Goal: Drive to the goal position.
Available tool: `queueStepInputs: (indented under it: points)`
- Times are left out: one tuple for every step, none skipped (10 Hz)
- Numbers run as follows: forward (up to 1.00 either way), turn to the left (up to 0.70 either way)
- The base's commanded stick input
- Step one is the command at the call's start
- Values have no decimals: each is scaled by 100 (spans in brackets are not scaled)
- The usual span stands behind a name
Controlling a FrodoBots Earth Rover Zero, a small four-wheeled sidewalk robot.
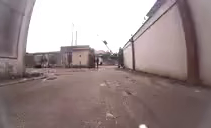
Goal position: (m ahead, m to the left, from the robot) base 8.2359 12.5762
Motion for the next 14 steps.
queueStepInputs:
  points:
    - [70, 0]
    - [70, 0]
    - [70, 0]
    - [70, 0]
    - [70, 0]
    - [70, 0]
    - [70, 0]
    - [70, 0]
    - [70, 0]
    - [70, 0]
    - [70, 0]
    - [70, 0]
    - [70, 0]
    - [70, 0]
